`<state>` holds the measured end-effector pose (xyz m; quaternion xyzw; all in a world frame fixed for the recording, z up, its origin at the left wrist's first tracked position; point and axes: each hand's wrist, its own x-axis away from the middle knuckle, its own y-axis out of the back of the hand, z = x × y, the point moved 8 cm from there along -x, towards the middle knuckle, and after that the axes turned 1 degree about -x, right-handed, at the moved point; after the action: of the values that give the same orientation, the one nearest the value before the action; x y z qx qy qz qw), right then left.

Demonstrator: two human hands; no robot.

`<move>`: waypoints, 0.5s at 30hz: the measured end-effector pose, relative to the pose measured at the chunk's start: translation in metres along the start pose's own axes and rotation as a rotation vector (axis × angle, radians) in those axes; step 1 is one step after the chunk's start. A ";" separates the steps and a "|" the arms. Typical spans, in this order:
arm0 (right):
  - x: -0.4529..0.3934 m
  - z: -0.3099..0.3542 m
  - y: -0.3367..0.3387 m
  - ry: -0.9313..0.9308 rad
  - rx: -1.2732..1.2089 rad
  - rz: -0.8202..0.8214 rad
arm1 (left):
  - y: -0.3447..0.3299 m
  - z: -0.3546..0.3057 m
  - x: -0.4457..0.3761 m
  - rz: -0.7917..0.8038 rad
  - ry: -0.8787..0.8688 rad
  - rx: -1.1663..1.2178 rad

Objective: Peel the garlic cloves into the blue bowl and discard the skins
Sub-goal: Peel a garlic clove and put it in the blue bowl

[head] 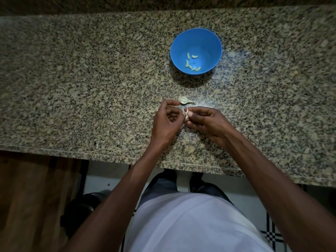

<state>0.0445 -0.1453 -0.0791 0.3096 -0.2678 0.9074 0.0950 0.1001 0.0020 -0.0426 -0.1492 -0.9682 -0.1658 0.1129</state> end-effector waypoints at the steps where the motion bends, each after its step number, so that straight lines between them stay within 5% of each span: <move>1: 0.001 0.001 0.001 0.009 0.006 -0.008 | 0.001 0.001 -0.001 -0.003 0.007 0.013; 11: 0.004 0.001 -0.003 0.041 0.118 -0.006 | 0.008 0.006 -0.002 -0.031 0.009 -0.017; 15: 0.014 0.008 -0.009 0.184 0.283 -0.027 | 0.011 0.008 -0.002 -0.067 0.022 -0.002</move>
<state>0.0408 -0.1420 -0.0609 0.2388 -0.1233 0.9593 0.0869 0.1040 0.0148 -0.0472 -0.1151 -0.9712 -0.1723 0.1176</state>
